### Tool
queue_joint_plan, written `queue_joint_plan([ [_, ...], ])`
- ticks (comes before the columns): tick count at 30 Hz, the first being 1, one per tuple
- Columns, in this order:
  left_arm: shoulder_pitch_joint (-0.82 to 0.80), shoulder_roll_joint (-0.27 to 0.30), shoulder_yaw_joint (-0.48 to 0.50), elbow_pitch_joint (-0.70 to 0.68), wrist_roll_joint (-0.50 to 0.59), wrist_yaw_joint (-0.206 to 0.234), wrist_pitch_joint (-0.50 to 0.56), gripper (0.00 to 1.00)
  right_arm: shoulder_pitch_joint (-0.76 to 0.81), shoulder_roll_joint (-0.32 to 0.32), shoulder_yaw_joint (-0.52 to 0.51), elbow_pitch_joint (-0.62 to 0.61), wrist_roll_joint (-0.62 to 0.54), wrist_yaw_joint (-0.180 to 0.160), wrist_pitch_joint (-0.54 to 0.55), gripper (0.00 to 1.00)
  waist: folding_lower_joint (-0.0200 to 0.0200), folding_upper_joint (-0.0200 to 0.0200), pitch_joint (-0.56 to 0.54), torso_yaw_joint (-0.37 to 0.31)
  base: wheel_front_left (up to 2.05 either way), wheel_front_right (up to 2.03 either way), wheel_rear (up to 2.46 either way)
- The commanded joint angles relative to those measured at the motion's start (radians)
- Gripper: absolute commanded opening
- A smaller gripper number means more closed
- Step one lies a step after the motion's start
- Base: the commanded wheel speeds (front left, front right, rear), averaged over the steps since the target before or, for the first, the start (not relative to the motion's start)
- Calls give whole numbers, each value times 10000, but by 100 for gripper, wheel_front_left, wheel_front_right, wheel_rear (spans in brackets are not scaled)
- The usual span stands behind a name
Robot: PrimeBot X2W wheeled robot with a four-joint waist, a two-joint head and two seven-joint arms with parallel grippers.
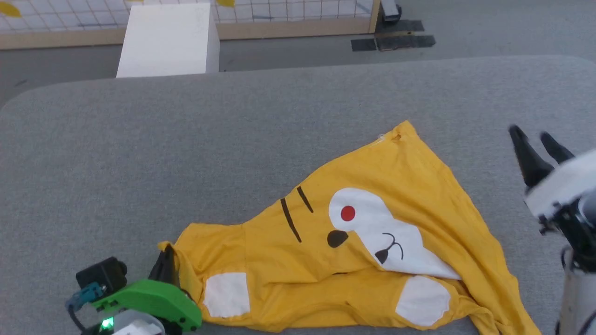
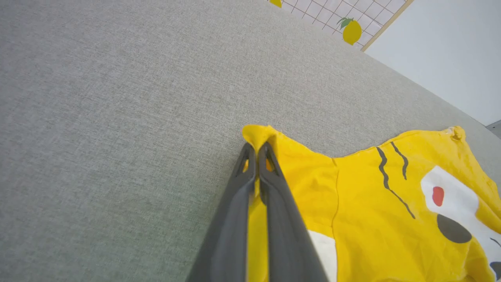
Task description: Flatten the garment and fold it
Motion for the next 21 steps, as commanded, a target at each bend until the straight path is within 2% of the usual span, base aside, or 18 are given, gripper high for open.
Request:
queue_joint_plan([
  [1,-301,81,-78,-87,71,-94,32,0,-578,-66,262,411,-222,-13,34,100,0,0,432,403,0,0,0],
  [3,-471,70,-197,-177,131,-132,48,0,-1332,-382,747,1084,-672,-13,188,100,0,0,738,682,0,0,0],
  [4,-667,83,-370,-211,264,-184,56,0,-2002,-858,1359,1784,-1292,-13,366,100,0,0,986,1012,0,0,0],
  [6,-872,41,-590,-253,355,-283,59,0,-2604,-1395,2070,2399,-1937,-13,664,100,0,0,1332,1366,0,0,0],
  [11,-1298,-221,-926,-137,375,-434,-55,0,-3940,-2043,3152,3928,-2826,-13,1866,100,0,0,1991,2061,0,0,0],
  [21,-1623,-479,-1048,189,200,-583,-407,0,-4879,-2495,3952,5940,-3424,-13,3019,100,0,0,2707,2641,0,0,0],
])
